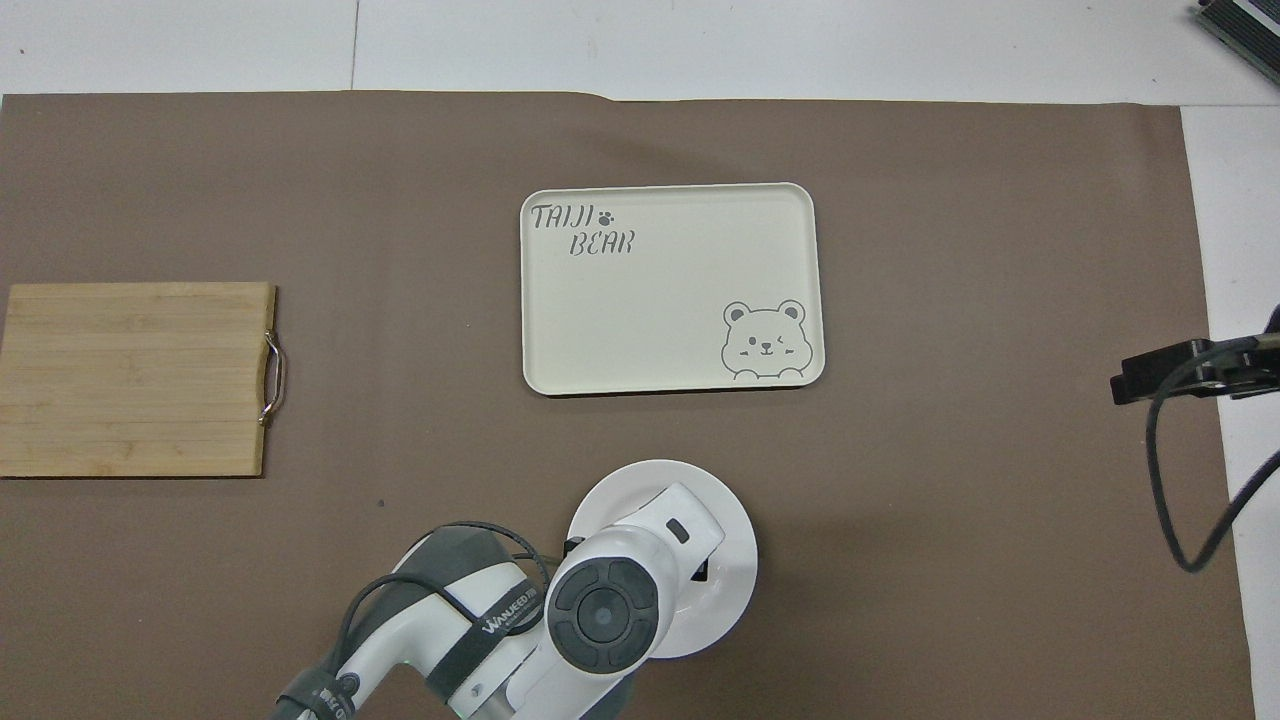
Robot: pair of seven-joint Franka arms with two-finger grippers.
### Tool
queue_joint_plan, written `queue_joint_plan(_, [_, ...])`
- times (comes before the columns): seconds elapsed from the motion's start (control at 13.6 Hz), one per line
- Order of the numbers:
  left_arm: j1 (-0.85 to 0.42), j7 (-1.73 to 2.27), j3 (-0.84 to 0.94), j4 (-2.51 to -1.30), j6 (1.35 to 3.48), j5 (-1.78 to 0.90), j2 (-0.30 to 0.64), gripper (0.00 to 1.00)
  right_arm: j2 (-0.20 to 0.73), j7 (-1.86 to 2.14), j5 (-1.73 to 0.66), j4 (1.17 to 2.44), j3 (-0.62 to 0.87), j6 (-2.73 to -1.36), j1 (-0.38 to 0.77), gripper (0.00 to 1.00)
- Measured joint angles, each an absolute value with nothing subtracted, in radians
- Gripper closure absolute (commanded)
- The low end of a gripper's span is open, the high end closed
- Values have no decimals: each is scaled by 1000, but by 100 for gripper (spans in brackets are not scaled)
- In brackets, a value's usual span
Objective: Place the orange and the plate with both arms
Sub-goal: 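Carry the orange with the left gripper over the white plate, then lower the orange onto the plate while the right gripper approaches the plate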
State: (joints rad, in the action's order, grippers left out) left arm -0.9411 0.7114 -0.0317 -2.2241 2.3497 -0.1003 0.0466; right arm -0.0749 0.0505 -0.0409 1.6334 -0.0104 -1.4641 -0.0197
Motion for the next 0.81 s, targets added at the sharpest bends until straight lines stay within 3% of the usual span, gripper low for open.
queue_joint_plan(0.15, [-941,711,-36,-2224,2362,-139,49,74,-107,50,-101,1713,-10,-1495,-19,0])
queue_joint_plan(0.37, [-942,711,-34,-2229,2386,-157,69,18,-142,50,-143,1813,-6,-1540,-3,0])
queue_joint_plan(0.44, [-943,711,-33,-2231,2405,-159,83,6,-147,50,-150,1834,-4,-1545,10,0])
queue_joint_plan(0.52, [-945,711,-33,-2231,2418,-160,96,0,-151,50,-154,1853,-3,-1552,25,0])
queue_joint_plan(0.81, [-949,710,-33,-2229,2426,-162,105,0,-157,50,-231,1913,1,-1577,38,0])
